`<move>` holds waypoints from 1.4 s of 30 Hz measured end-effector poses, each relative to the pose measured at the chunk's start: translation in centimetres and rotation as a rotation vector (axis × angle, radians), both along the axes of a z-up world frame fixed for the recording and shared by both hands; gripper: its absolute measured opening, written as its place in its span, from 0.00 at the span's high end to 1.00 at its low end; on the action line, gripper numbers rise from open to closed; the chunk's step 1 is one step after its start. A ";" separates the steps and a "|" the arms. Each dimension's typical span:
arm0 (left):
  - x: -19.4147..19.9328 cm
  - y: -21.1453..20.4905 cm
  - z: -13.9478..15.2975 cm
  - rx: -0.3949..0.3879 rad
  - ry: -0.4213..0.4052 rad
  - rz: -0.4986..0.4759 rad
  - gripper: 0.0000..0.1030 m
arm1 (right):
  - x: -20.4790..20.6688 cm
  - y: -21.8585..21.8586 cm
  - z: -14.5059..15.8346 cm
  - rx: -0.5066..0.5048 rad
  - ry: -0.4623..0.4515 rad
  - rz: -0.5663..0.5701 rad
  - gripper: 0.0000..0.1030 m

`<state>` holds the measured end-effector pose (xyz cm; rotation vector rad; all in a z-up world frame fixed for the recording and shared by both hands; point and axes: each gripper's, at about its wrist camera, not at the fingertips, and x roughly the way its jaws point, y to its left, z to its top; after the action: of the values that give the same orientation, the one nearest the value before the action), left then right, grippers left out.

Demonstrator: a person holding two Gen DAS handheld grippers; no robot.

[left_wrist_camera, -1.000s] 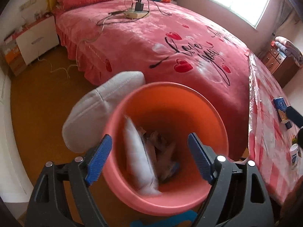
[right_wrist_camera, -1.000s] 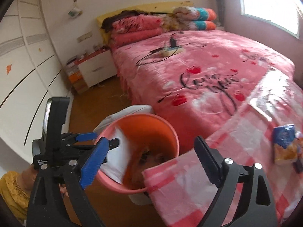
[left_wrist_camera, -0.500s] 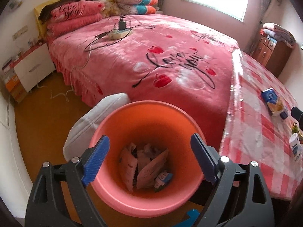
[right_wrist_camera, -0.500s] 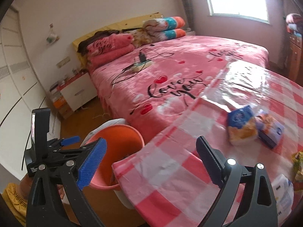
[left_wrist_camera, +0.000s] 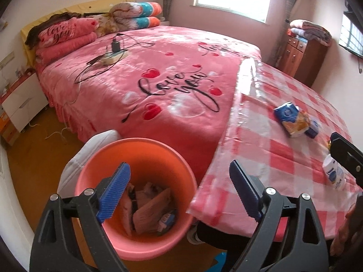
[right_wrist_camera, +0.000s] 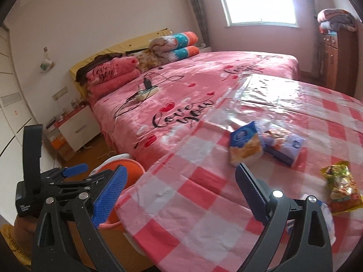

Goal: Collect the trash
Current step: 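Move both open tools back toward the remaining trash on the sheet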

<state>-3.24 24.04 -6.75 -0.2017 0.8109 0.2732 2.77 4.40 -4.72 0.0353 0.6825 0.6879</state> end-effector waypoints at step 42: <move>4.0 -13.5 1.6 0.093 0.029 -0.234 0.13 | 3.3 -13.3 0.0 0.087 0.013 -0.227 0.07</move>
<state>0.76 10.55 -5.12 -0.0148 0.8399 0.0933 6.07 -8.94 -4.75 0.1949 0.6495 0.4991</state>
